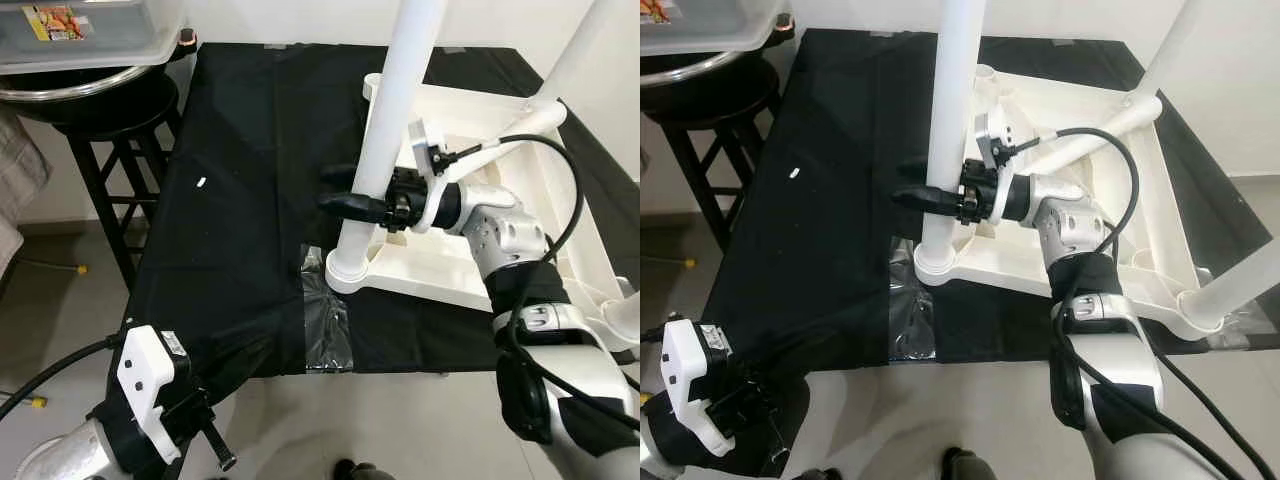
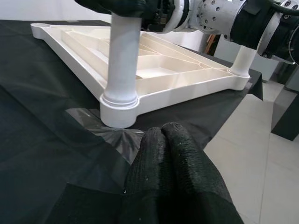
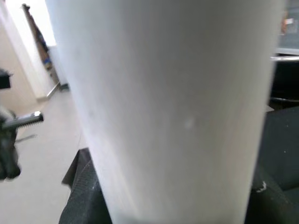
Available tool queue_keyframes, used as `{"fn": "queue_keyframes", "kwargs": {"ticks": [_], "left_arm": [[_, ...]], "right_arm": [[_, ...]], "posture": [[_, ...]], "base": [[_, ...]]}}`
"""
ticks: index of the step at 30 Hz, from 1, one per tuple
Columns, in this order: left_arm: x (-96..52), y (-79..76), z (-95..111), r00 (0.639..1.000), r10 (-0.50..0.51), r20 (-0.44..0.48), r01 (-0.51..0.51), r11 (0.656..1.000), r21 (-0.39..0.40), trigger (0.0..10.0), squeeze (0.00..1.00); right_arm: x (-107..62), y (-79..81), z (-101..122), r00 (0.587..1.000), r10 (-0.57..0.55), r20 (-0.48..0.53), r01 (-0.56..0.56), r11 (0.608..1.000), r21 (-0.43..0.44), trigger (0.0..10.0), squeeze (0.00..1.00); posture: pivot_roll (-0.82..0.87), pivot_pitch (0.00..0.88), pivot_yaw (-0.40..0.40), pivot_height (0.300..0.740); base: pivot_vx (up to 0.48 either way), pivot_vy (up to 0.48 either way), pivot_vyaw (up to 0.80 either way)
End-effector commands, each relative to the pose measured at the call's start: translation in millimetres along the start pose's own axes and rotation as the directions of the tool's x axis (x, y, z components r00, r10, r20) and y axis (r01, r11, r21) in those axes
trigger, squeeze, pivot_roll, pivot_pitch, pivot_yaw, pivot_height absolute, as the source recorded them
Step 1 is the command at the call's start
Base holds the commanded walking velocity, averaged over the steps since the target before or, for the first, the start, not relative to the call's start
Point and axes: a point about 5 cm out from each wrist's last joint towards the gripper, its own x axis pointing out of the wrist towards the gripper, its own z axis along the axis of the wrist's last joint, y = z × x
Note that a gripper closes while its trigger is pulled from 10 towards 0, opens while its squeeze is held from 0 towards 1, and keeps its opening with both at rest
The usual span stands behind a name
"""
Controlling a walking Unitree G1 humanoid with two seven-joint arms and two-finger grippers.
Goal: Building children table
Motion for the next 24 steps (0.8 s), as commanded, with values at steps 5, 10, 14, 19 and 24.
{"fn": "queue_keyframes", "kwargs": {"ticks": [5,10,14,19,24], "left_arm": [[3.7,-3.1,0,1.0,-0.027,0.003,0.027,1.0,-0.001,10.0,0.0],[5.1,0.3,-1,1.0,-0.028,0.009,0.028,1.0,0.001,10.0,0.0],[10.5,3.9,-3,0.999,-0.05,0.018,0.05,0.999,0.005,10.0,0.0],[22.0,3.2,-4,0.995,-0.085,0.048,0.085,0.996,-0.003,10.0,0.0],[21.9,5.1,-3,0.995,-0.083,0.046,0.083,0.997,0.007,10.0,0.0]], "right_arm": [[-14.3,10.4,-13,0.993,-0.087,-0.079,0.079,0.993,-0.092,0.0,0.0],[-4.7,34.5,-53,0.736,-0.67,-0.092,0.656,0.74,-0.147,0.0,0.0],[-9.1,97.6,-88,0.393,-0.907,-0.153,0.887,0.418,-0.197,0.0,0.0],[8.0,89.2,-86,0.421,-0.898,-0.127,0.882,0.438,-0.173,0.0,0.0],[15.3,81.6,-76,0.406,-0.908,-0.105,0.895,0.418,-0.156,0.0,0.0]], "posture": [[0.09,0.228,-0.092,0.74],[0.06,0.211,-0.087,0.74],[0.03,0.197,-0.059,0.74],[0.03,0.167,-0.057,0.74],[0.03,0.165,-0.06,0.74]], "base": [[0.0,0.0,0.0],[0.0,0.0,0.0],[0.0,0.0,0.0],[0.0,0.0,0.0],[0.0,0.0,0.0]]}}
